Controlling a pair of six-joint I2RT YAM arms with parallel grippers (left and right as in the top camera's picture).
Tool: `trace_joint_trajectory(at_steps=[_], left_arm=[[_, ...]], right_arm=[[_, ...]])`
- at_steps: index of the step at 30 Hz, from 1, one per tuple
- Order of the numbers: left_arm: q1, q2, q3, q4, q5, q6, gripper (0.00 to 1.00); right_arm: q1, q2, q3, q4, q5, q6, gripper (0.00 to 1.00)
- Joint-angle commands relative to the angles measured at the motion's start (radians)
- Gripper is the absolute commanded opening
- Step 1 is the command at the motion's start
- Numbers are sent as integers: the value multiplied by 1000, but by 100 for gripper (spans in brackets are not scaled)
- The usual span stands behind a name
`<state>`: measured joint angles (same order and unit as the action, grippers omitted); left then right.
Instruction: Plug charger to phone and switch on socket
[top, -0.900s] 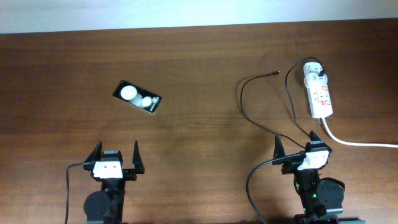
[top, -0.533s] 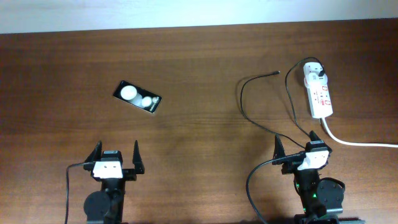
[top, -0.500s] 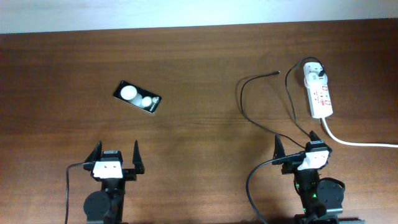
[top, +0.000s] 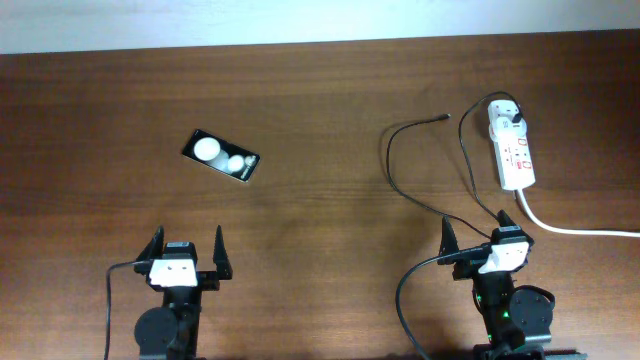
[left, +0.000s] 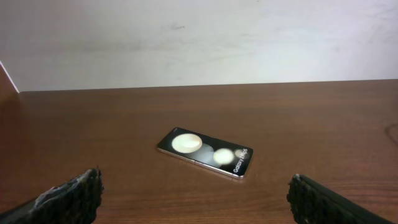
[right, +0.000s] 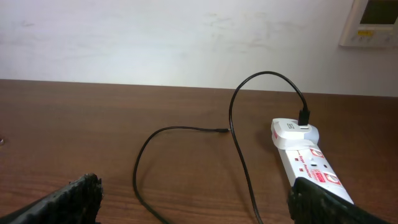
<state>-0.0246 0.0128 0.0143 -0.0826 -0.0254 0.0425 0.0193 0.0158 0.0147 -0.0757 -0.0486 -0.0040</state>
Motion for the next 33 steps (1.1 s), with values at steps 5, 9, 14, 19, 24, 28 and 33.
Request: trace_joint_trajectory(at_steps=[5, 9, 14, 19, 24, 28, 33], left_arm=[[8, -6, -5, -2, 11, 16, 99], [8, -6, -5, -2, 11, 16, 99], [8, -6, -5, 4, 11, 16, 99], [8, -6, -5, 23, 2, 15, 99], [8, -6, -4, 154, 4, 15, 99], [8, -6, 60, 142, 4, -58, 99], [8, -3, 182, 25, 3, -58, 99]], right_arm=[[-7, -10, -8, -2, 8, 0, 98], [-7, -10, -8, -2, 8, 0, 98], [-7, -10, -8, -2, 8, 0, 98], [-7, -10, -8, -2, 8, 0, 98], [-7, -10, -8, -2, 8, 0, 98], [-7, -10, -8, -2, 8, 0, 98], [-7, -10, -8, -2, 8, 0, 98]])
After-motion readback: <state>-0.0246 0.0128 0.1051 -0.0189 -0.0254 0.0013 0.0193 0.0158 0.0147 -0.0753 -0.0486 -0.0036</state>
